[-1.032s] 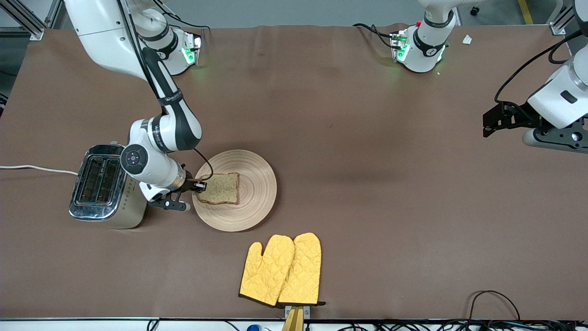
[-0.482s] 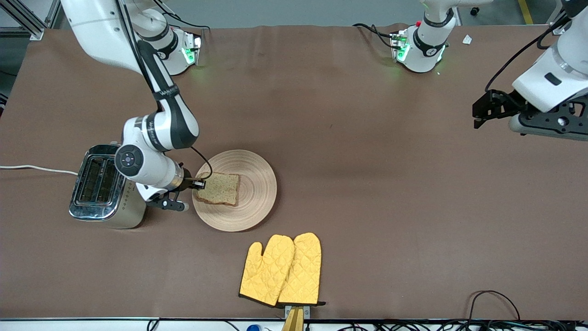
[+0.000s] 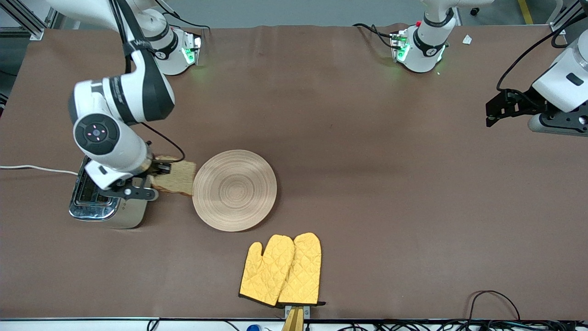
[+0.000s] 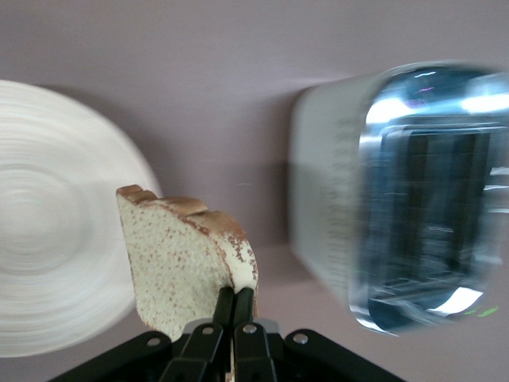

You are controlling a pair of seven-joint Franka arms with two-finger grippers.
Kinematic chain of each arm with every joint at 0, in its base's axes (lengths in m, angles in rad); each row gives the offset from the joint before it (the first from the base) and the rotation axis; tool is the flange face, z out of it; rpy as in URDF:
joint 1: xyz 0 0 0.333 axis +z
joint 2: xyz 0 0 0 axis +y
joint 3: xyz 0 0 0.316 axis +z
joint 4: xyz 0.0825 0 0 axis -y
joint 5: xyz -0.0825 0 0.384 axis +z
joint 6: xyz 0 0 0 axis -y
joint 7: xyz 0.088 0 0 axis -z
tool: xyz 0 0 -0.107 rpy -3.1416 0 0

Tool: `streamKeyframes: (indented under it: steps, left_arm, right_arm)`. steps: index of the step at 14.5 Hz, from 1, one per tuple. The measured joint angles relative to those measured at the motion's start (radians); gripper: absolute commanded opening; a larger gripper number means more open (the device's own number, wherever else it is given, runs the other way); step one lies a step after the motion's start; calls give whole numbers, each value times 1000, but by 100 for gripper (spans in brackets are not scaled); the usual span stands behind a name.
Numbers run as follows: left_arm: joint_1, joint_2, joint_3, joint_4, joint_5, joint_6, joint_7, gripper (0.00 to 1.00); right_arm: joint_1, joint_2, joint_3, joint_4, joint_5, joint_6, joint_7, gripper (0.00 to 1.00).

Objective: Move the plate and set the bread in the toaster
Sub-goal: 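Lift the bread and carry it above the toaster slot with the right gripper, then lower the bread into the toaster slot with the right gripper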

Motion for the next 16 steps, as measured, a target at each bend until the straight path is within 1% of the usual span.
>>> streamKeyframes:
  steps: [2,4,8,12,13,16]
  left_arm:
    - [11,0,3,-4,-7,0,0,100]
    - [16,0,3,-5,-7,1,0,100]
    - [16,5,4,-5,-7,13,0,100]
    - [13,6,4,-5,-7,14,0,100]
    - [10,6,3,-5,-7,14,0,100]
    - [6,6,-3,-5,-7,14,-14,100]
  right_arm:
    - [8,-1,6,64,-148,-115,-1,0]
    - [28,1,8,79,-285,-184,-1,0]
    - [45,30,9,77,-475,-259,0,0]
    - [46,115,8,77,-591,-272,27,0]
    - [45,128,7,77,-609,-272,51,0]
    - [45,140,3,77,-622,-276,98,0]
